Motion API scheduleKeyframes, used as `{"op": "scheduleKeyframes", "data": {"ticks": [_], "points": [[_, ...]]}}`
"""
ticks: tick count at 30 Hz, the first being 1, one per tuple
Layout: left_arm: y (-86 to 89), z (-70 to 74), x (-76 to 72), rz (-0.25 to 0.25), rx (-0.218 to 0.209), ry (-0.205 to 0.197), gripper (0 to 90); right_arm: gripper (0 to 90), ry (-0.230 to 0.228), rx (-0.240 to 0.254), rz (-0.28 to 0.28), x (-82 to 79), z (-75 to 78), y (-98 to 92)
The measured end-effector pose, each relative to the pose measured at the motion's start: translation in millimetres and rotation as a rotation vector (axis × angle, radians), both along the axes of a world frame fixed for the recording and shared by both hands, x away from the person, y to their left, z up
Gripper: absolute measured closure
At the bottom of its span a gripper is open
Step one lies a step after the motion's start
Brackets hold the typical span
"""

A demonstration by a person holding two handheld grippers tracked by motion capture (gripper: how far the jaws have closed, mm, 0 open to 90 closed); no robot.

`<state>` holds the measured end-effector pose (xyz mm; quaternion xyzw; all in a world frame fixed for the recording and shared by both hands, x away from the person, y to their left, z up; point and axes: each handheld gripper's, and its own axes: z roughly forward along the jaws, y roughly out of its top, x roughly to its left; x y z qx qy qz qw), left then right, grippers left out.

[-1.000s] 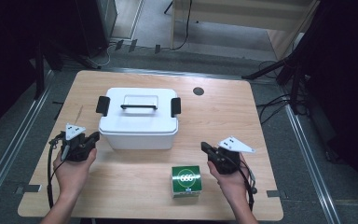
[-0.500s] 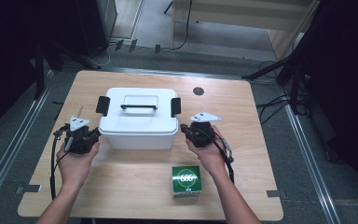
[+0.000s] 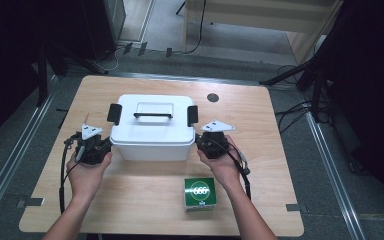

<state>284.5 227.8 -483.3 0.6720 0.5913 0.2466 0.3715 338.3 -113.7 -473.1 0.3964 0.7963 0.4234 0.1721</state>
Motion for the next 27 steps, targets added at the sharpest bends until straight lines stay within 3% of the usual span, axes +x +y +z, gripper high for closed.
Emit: {"op": "scheduleKeyframes", "data": {"ticks": [16,19,21,25,27], "points": [[-26.6,-0.4,-1.2,-0.05,-0.018,0.004,90.0,90.0,0.0,0.005,-0.024,-15.2,-0.4,-33.3],[-25.7,0.9,-5.8,-0.053,-0.036,-0.011,90.0,89.4,-0.017,0.009,-0.022,-18.3,0.8,-42.5],[-21.1,0.4,-12.2,-0.045,-0.045,-0.037,88.9,83.4,-0.026,0.019,-0.021,-20.6,2.2,-52.9],[-0.8,-6.2,-28.5,-0.009,-0.067,-0.071,65.3,65.2,-0.062,0.043,0.004,-25.0,4.3,-78.3],[9.5,-11.7,-37.1,0.02,-0.063,-0.089,43.1,56.7,-0.118,0.018,0.031,-27.8,5.7,-88.8]]}}
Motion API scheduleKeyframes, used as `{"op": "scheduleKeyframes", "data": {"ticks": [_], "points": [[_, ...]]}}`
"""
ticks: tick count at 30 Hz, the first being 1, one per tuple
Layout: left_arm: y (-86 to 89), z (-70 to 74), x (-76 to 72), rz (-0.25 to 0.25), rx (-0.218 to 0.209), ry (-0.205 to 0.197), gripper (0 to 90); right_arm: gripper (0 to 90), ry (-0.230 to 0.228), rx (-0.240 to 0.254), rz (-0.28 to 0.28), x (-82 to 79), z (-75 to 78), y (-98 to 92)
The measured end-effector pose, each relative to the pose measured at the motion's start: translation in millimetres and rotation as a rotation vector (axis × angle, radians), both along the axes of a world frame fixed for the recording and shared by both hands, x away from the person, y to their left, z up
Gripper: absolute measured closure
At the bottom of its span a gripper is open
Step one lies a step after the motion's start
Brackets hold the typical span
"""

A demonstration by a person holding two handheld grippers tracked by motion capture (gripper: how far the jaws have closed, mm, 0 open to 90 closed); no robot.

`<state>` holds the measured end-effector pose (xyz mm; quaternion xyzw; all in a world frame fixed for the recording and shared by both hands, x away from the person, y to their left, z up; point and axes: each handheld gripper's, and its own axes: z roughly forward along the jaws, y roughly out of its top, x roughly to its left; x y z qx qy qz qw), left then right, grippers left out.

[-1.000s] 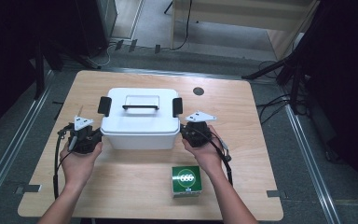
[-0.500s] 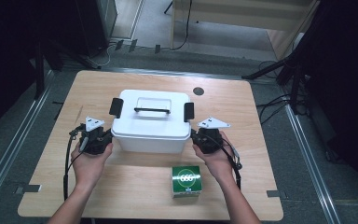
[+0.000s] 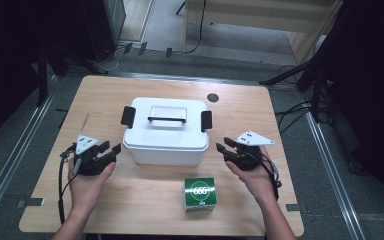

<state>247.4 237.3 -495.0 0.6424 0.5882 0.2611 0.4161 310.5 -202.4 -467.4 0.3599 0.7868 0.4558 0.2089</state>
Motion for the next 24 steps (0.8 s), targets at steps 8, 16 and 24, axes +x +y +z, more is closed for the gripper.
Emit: {"op": "scheduleKeyframes", "data": {"ticks": [8,16,24], "points": [[43.7,-21.5,-32.9,0.053,-0.018,0.002,0.0,15.2,0.012,-0.129,0.044,-2.8,18.7,-16.8],[77.0,-36.9,-53.2,0.144,0.011,0.008,0.0,0.0,0.035,-0.228,0.212,3.1,45.0,-2.3],[93.6,-46.2,-55.7,0.187,0.047,-0.017,0.0,0.0,0.069,-0.396,0.347,17.0,73.7,21.8]]}}
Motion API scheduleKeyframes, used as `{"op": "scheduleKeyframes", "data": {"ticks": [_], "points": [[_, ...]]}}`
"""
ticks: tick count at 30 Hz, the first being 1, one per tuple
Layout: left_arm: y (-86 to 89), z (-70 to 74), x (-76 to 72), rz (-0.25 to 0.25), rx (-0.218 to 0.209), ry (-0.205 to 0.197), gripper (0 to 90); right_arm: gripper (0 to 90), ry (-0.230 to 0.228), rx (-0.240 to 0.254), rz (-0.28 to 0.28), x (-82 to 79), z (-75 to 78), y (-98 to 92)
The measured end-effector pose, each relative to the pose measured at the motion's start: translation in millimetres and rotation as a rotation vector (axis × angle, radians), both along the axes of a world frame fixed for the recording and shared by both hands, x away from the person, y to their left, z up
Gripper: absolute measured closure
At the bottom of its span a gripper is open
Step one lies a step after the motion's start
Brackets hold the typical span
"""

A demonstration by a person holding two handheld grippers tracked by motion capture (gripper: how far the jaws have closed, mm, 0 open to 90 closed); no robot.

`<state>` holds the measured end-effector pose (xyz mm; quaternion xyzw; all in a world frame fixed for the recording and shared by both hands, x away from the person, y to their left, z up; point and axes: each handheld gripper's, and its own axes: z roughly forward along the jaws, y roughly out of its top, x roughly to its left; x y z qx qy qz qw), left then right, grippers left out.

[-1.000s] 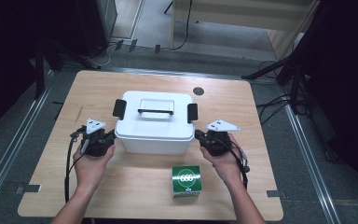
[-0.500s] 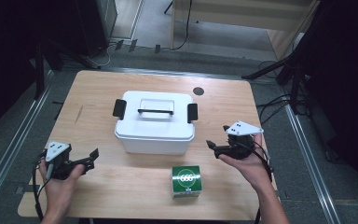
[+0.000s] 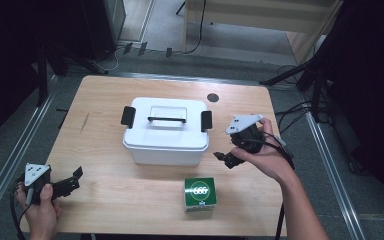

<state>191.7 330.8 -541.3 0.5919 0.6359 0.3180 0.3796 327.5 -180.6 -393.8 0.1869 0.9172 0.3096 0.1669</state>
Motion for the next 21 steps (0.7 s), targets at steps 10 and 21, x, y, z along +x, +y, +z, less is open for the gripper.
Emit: {"op": "scheduleKeyframes", "data": {"ticks": [10,21], "points": [[-1.6,-6.4,0.4,-0.004,0.021,-0.007,0.0,2.1,0.052,-0.131,0.13,22.1,27.4,32.5],[-15.1,-10.9,5.9,0.017,0.132,0.019,0.0,5.3,0.105,-0.255,0.183,37.8,46.6,55.3]]}}
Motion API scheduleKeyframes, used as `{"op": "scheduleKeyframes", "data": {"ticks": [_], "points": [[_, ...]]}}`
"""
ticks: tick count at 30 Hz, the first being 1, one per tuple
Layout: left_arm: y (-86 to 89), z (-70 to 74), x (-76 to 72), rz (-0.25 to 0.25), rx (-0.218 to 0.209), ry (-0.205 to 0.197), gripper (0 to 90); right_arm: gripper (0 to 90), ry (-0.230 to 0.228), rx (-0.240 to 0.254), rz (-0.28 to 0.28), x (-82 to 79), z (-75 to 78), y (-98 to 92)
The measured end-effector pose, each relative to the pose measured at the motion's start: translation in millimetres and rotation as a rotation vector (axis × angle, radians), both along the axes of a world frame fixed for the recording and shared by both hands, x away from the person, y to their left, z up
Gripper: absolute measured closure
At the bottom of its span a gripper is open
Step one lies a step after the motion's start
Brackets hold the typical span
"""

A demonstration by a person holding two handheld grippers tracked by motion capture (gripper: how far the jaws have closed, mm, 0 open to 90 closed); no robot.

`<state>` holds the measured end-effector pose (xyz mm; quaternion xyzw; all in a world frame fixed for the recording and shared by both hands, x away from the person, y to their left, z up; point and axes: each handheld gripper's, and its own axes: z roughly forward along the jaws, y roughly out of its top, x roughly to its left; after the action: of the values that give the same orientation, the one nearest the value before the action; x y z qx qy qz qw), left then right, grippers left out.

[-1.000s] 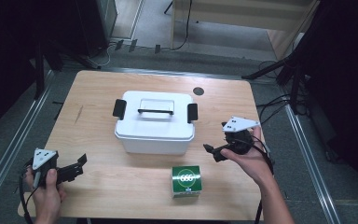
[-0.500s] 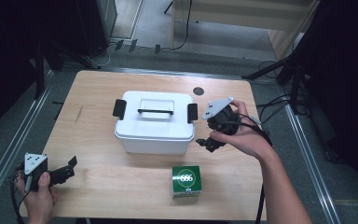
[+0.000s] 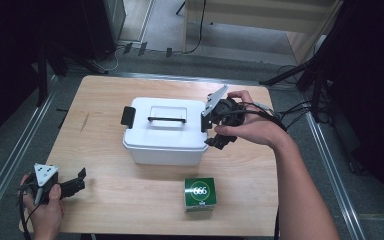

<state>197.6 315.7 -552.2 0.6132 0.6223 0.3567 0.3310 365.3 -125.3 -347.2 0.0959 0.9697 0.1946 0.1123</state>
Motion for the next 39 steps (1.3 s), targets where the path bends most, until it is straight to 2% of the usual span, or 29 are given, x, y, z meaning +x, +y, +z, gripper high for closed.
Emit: {"op": "scheduleKeyframes", "data": {"ticks": [2,5,7,10,16,20,24,27,30,39], "points": [[-1.5,0.0,0.0,0.002,0.016,0.0,0.0,5.3,0.014,-0.018,0.001,3.4,-0.9,3.5],[-1.8,0.4,-2.5,0.024,0.021,-0.026,0.0,5.4,0.017,-0.049,0.003,8.0,-0.3,8.6],[-1.4,0.7,-3.6,0.035,0.02,-0.04,0.0,5.6,0.018,-0.047,0.011,9.8,3.4,12.2],[-4.0,0.5,-4.3,0.016,0.044,-0.046,0.0,5.6,0.007,-0.05,0.026,11.8,9.3,18.9],[-5.1,0.7,-6.2,0.008,0.057,-0.072,0.0,5.7,-0.011,-0.07,0.061,11.9,16.9,36.7],[-5.4,0.6,-6.3,0.002,0.051,-0.074,0.0,5.7,-0.014,-0.075,0.082,13.6,16.5,49.8],[-4.0,0.7,-5.8,-0.001,0.037,-0.068,0.0,6.8,-0.013,-0.106,0.095,15.6,11.2,62.6],[-4.4,0.8,-5.3,-0.005,0.041,-0.061,0.0,10.3,-0.018,-0.134,0.103,16.7,6.9,71.1],[-3.2,0.7,-5.5,-0.009,0.028,-0.065,0.0,13.6,-0.022,-0.133,0.104,18.2,4.9,75.9],[-3.9,0.7,-5.8,-0.021,0.034,-0.066,0.0,35.2,-0.035,-0.136,0.106,21.7,1.1,91.6]]}}
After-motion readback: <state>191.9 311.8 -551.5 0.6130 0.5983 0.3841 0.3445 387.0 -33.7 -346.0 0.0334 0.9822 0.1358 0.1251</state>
